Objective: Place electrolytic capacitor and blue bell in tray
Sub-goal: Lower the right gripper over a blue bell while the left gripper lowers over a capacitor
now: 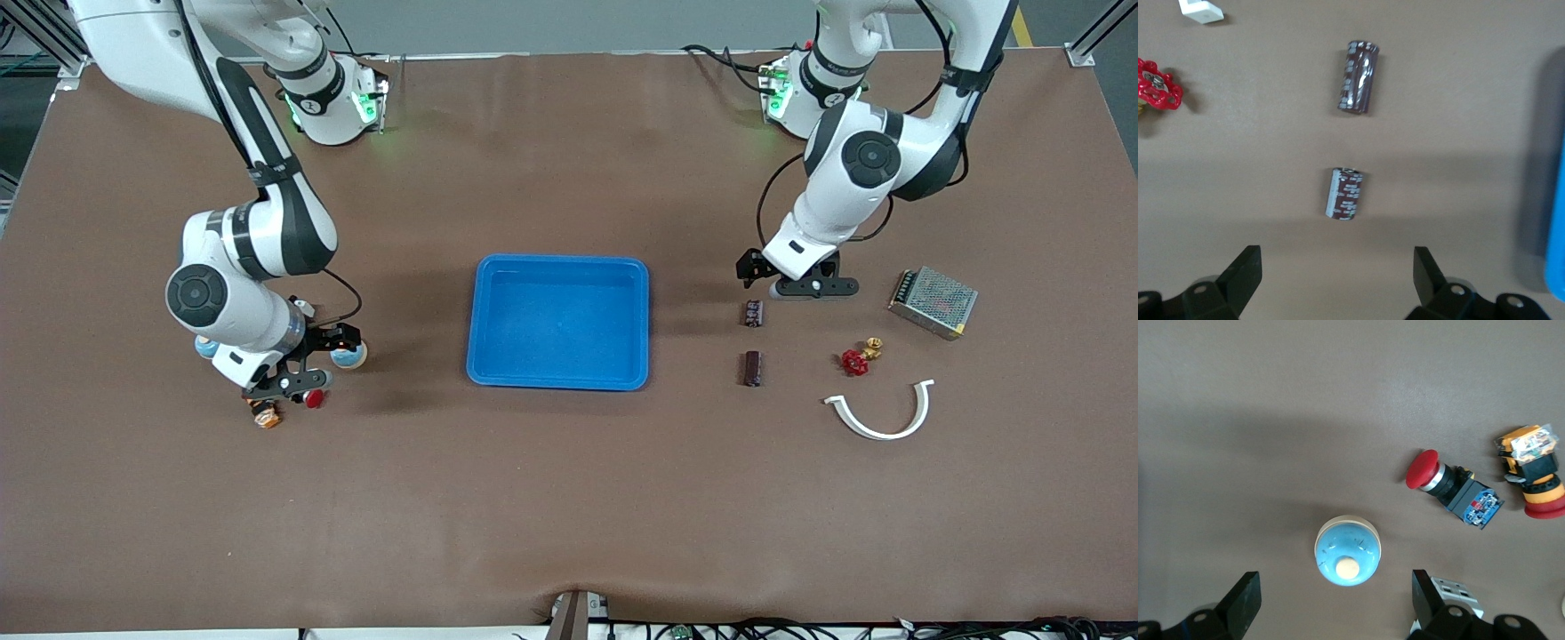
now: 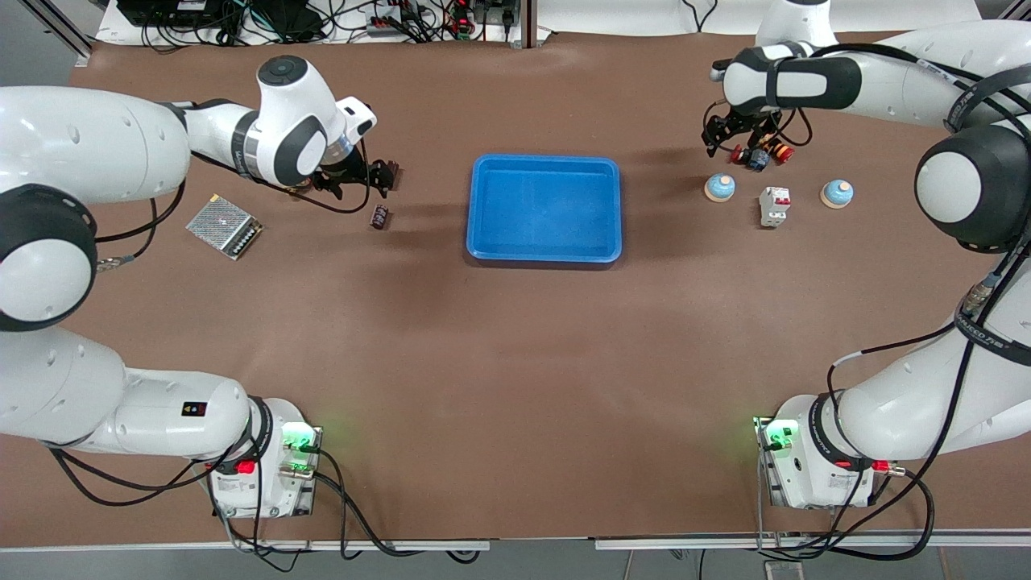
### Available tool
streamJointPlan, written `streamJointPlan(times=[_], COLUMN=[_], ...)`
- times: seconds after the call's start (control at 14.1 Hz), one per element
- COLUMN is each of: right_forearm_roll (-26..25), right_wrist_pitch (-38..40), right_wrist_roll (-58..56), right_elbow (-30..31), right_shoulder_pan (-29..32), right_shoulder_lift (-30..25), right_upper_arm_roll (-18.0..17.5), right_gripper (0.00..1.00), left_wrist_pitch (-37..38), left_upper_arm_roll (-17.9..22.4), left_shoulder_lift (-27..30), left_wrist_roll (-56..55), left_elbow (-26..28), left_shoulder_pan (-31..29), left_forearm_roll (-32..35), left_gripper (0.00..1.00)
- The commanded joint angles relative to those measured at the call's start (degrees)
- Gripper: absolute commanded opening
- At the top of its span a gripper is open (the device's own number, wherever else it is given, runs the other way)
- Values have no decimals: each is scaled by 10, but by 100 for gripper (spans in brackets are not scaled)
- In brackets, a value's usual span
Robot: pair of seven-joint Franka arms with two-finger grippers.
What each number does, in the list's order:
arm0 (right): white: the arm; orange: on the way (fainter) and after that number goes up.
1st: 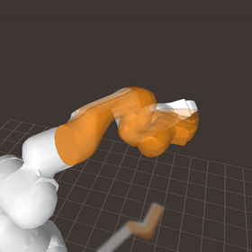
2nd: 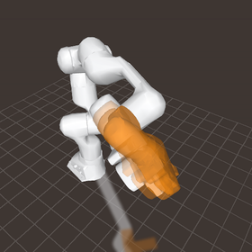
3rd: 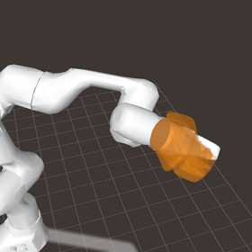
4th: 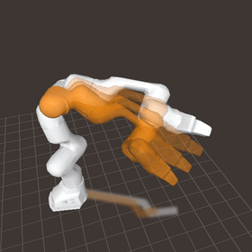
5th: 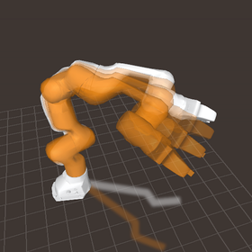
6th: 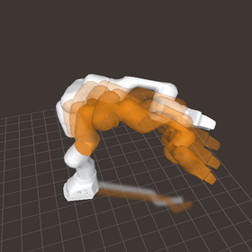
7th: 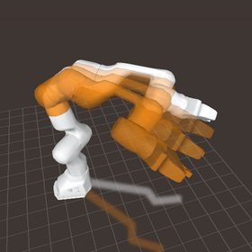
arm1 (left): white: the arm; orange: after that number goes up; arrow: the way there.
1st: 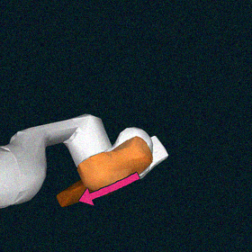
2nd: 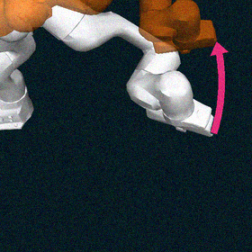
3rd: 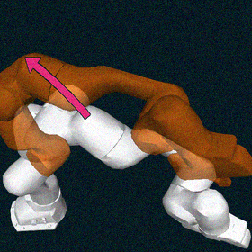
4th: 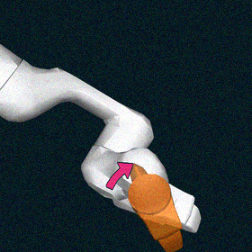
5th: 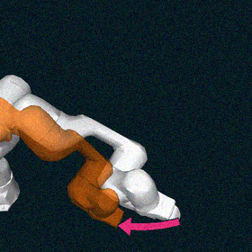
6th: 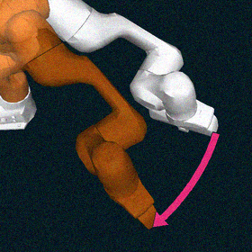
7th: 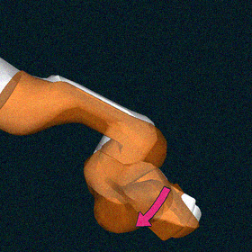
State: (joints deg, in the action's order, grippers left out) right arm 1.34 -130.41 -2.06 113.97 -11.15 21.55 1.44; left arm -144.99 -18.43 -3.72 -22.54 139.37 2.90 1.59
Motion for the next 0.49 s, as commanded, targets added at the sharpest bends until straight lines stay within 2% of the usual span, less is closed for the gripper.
streamJointPlan(times=[0.0,0.42], right_forearm_roll=[-2,-2], right_wrist_pitch=[-38,-84], right_wrist_roll=[-14,-14], right_elbow=[40,51], right_shoulder_pan=[8,10], right_shoulder_lift=[-15,0], right_upper_arm_roll=[-2,-2], right_gripper=[100,100], left_wrist_pitch=[-34,-73], left_upper_arm_roll=[-5,-3], left_shoulder_lift=[-31,-74], left_wrist_roll=[-28,-29], left_elbow=[1,-2], left_shoulder_pan=[-4,-9], left_forearm_roll=[37,67], left_gripper=[100,100])
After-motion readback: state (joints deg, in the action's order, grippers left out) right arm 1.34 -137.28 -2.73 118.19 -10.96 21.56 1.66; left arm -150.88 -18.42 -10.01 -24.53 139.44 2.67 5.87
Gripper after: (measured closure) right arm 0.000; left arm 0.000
